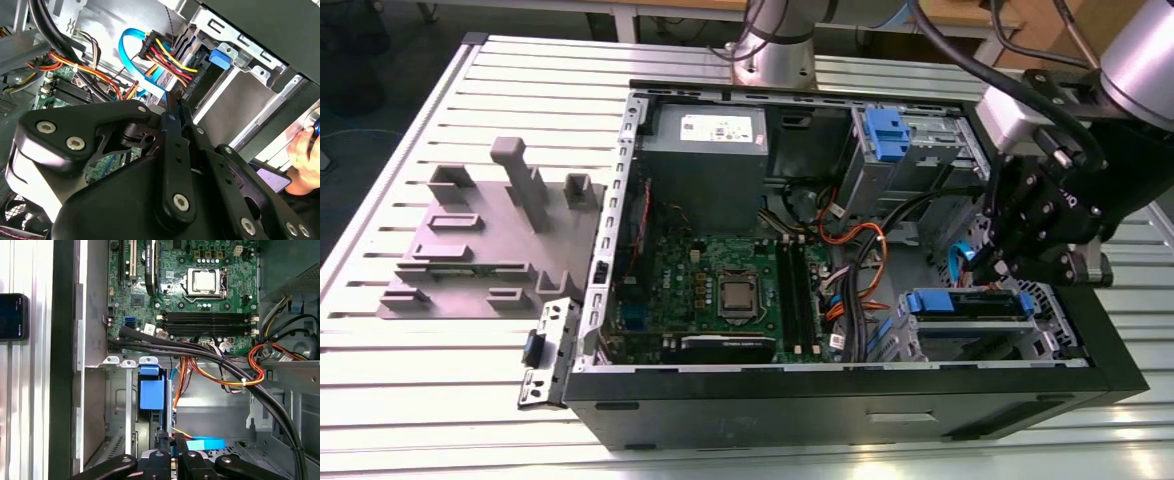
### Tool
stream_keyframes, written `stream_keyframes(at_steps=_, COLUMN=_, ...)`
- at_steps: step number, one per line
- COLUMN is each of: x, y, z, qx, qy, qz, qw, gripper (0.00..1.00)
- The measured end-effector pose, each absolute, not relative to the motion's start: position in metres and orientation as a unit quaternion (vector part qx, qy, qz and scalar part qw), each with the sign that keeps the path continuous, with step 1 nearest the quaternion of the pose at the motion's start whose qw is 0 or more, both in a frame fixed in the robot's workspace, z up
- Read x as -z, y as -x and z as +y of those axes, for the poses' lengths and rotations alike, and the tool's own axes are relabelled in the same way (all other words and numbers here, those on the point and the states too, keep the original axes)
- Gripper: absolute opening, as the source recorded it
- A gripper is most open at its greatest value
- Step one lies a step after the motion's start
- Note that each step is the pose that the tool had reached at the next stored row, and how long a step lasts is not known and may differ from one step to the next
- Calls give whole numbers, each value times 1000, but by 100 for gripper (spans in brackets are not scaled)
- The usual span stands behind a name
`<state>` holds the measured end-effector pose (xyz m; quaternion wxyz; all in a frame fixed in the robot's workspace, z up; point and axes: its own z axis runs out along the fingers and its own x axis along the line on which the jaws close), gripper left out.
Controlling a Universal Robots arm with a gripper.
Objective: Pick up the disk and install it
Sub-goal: 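Insert the second disk wire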
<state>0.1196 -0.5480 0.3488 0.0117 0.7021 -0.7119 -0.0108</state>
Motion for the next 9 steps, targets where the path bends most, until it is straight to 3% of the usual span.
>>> stream_keyframes(at_steps=9, x=-345, y=-120, z=-563, qx=25, qy=-702, qz=-712, qw=5, gripper=16)
